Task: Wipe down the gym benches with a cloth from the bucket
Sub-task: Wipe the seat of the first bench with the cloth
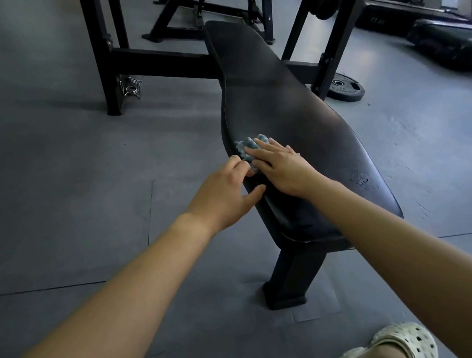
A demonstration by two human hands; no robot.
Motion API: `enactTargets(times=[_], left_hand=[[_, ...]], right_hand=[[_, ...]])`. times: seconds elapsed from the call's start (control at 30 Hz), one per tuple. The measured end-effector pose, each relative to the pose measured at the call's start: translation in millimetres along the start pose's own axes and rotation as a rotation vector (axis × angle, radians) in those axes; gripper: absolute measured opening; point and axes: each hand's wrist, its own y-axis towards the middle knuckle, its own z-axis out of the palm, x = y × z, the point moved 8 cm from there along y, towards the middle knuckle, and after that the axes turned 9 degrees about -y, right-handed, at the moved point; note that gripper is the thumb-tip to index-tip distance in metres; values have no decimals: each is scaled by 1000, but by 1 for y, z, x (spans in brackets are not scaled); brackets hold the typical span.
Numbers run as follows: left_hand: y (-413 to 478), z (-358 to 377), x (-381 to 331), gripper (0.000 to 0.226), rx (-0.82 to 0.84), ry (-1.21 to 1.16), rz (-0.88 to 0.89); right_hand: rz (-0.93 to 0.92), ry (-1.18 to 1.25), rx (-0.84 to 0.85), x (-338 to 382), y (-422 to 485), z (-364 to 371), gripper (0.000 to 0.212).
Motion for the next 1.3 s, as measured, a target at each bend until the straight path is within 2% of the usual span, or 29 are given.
enactTargets(times=[0.13,0.3,0.5,0.6,0.73,0.87,1.13,1.3], left_hand=[[-7,6,-4,36,-26,65,-22],[-9,19,-6,46,28,243,-37],[-18,20,-24,57,184,408,-86],[-20,19,-33,50,193,429,-57],[-12,12,-32,35,146,377,-19],[7,12,-17,25,72,300,48],[75,-6,38,25,-110,129,155],[94,-10,52,19,-127,101,246]], right_hand=[[27,153,-44,1,-50,-1,45],[-6,201,4,-13,-100,-1,42],[199,117,-45,-42,-92,-3,45],[100,38,-95,-15,-103,1,44],[-12,111,-38,-10,-121,5,45],[26,102,-41,-27,-89,1,45],[120,79,-43,-54,23,-3,45],[339,114,-127,-79,68,-8,41]])
